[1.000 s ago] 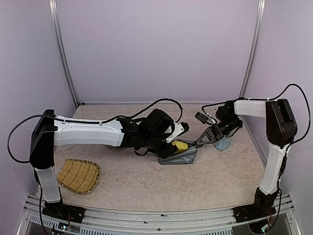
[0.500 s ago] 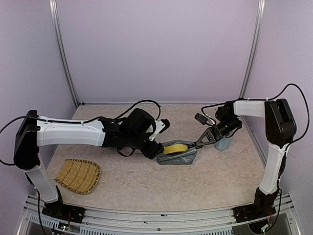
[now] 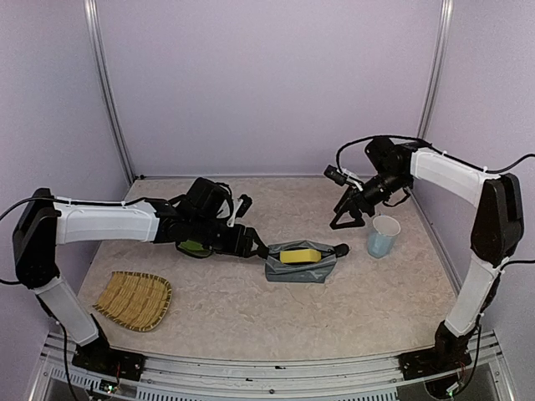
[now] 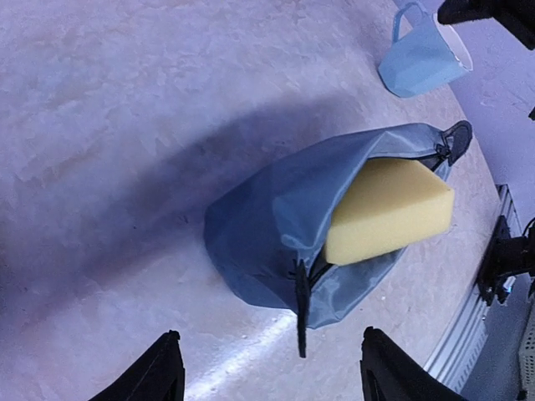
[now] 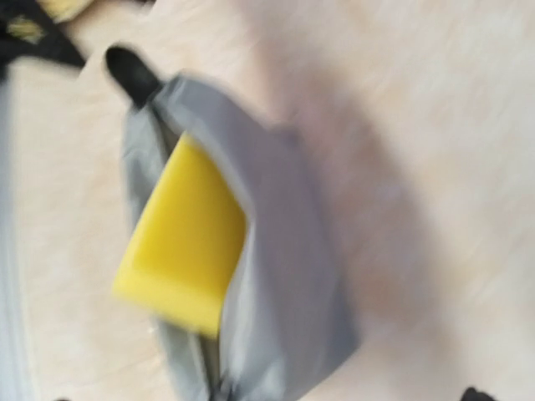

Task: Sort the hair-cutting tools

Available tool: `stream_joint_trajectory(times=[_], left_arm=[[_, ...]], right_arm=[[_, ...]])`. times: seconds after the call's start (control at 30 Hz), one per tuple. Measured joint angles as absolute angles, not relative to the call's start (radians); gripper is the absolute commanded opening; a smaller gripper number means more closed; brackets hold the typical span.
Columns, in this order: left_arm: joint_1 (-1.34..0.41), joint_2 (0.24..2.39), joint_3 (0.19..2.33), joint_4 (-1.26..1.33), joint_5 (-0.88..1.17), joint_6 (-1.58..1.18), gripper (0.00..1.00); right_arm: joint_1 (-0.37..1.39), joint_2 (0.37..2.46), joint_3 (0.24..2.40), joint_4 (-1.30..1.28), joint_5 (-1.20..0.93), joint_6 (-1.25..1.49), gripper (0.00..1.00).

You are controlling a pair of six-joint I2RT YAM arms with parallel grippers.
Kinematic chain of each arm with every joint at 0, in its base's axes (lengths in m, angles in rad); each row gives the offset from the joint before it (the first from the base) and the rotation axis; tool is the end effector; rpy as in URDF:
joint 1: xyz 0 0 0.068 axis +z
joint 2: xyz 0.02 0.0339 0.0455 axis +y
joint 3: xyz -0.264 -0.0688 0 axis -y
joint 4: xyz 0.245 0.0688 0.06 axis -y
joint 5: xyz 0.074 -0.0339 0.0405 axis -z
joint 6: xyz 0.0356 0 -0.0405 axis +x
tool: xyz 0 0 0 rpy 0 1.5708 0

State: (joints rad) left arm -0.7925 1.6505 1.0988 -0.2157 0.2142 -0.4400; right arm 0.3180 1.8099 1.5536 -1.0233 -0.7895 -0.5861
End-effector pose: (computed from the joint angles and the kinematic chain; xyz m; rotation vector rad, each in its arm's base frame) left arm 0.2469 -0.2613 0.2238 0.5460 2.4201 -0.8259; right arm 0.3371 0.1376 0.2710 -1.2667 2.2484 1.0130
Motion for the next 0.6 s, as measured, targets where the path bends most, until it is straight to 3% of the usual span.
stream_joint_trajectory(times=[0.13,0.27,0.47,0.6], left_arm=[[-0.794,1.682,1.098,-0.192,0.286,-0.492,0.66],[-0.794,1.709,1.098,-0.19,0.313,-0.514,0.61],[-0.793,1.742,1.098,-0.172,0.345,-0.539,0.43],[-0.793,1.765,1.098,-0.155,0.37,-0.555,0.38]], right_arm=[[0.426,1.769,1.566,-0.916,-0.689,-0.537,1.0],[0.514,1.865,1.671,-0.928,-0.641,-0.541,1.0],[0.596,1.987,1.677,-0.914,-0.532,-0.546,1.0],[0.62,2.032,1.685,-0.921,-0.491,-0.551,1.0]])
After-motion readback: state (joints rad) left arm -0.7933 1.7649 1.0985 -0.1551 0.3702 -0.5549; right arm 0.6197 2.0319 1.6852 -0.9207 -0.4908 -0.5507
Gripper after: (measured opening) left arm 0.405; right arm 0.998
